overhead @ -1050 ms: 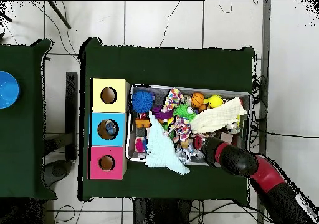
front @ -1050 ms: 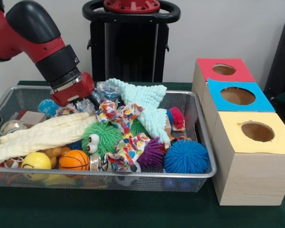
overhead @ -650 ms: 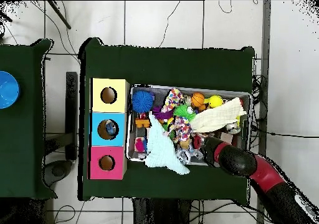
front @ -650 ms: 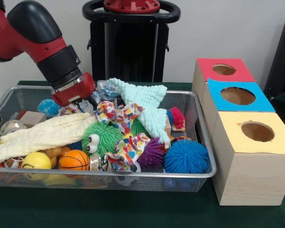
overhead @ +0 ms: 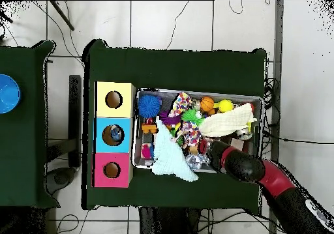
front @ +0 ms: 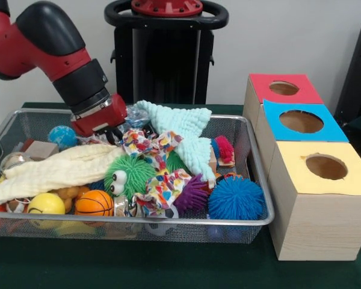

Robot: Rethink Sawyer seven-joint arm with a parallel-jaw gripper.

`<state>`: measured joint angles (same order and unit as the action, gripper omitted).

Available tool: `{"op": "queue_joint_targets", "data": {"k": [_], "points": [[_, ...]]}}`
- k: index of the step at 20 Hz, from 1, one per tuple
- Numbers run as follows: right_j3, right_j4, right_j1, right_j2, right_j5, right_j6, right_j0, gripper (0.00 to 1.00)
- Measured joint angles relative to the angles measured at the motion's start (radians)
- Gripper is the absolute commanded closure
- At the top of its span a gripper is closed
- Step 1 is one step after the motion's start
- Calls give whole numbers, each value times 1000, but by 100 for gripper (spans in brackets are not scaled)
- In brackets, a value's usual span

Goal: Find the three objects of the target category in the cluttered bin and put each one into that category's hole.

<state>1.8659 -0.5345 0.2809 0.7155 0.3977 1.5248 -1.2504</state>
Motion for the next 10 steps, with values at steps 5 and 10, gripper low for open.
{"op": "queue_joint_targets", "data": {"k": [5,10], "points": [[-33,-1,26,-45,-2,0,117,100],[-129,0,34,-117,-1,0,288,100]]}}
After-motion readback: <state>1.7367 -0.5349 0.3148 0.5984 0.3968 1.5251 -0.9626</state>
